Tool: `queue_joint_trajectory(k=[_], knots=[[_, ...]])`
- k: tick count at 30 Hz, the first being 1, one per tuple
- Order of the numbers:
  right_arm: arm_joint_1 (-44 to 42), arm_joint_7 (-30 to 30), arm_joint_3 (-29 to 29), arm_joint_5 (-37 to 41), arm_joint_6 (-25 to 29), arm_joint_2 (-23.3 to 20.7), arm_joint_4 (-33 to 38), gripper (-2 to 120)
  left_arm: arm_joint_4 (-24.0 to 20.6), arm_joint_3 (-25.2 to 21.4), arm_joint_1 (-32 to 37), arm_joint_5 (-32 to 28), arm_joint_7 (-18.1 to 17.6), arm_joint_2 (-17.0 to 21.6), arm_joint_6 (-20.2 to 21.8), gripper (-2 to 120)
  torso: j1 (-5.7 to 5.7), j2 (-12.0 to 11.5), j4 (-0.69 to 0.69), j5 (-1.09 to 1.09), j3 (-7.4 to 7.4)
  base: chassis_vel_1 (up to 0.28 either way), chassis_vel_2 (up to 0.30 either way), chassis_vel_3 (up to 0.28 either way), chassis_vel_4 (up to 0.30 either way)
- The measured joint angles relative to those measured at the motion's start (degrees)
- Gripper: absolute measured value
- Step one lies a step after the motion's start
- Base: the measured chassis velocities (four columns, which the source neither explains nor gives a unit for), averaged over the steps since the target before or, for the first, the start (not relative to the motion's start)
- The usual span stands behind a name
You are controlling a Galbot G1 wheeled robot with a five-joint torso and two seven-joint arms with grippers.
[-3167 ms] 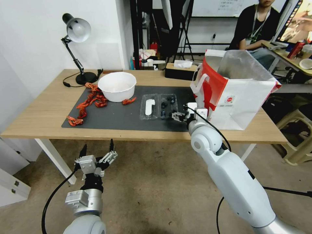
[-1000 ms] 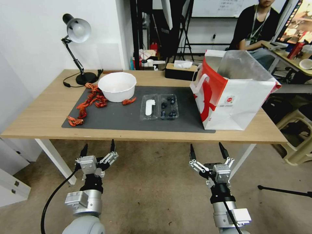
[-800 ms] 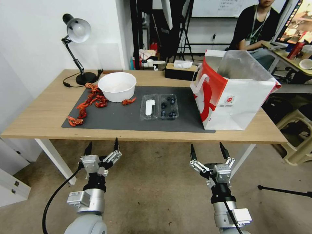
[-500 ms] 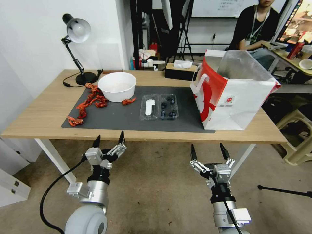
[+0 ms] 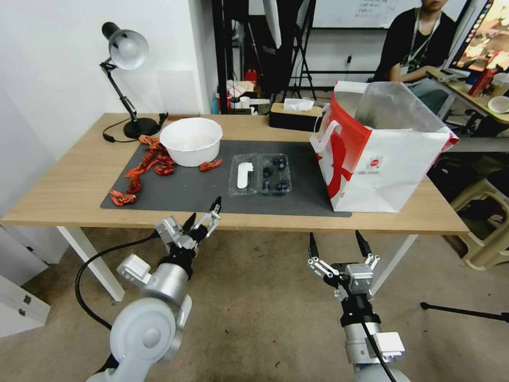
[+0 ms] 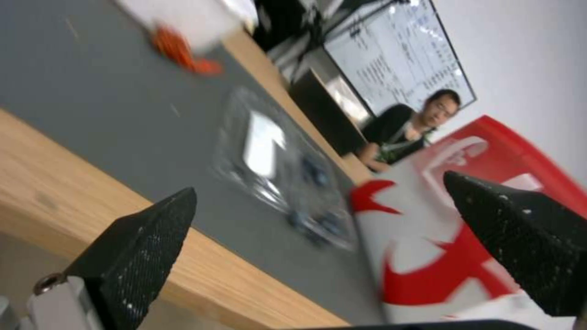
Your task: Close the takeout container lid, then place the container into the takeout bag.
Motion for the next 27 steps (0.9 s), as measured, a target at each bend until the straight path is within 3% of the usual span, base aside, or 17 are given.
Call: queue_joint_trajectory(k=[2, 3, 7, 19, 27], knots=[[-0.1, 0.0, 0.0, 0.0, 0.0, 0.3, 0.0, 100, 0.7, 0.7, -3.1, -6.9, -3.5, 0.0, 0.9, 100, 0.00, 0.0, -0.01, 0.00, 0.00, 0.000, 0.000, 0.000, 0.000], [-0.1, 0.0, 0.0, 0.0, 0.0, 0.3, 0.0, 100, 0.7, 0.7, -3.1, -6.9, -3.5, 0.0, 0.9, 100, 0.00, 0.0, -0.01, 0.00, 0.00, 0.000, 0.000, 0.000, 0.000], [-0.2, -0.1, 0.1, -0.1, 0.0, 0.8, -0.2, 100, 3.8, 2.1, -9.0, -16.8, -8.6, -0.5, 1.5, 100, 0.00, 0.0, 0.00, 0.00, 0.00, 0.000, 0.000, 0.000, 0.000], [-0.4, -0.1, 0.3, -0.5, -0.1, 1.5, -0.7, 100, 10.7, 5.2, -19.5, -25.6, -14.5, -2.3, -0.4, 100, 0.00, 0.0, -0.01, 0.01, 0.00, 0.000, 0.000, 0.000, 0.000], [-0.4, -0.1, 0.4, -0.7, -0.2, 2.0, -0.8, 100, 16.0, 6.7, -25.6, -30.2, -20.9, -4.2, -0.7, 100, 0.00, 0.0, 0.00, 0.00, 0.00, 0.000, 0.000, 0.000, 0.000]])
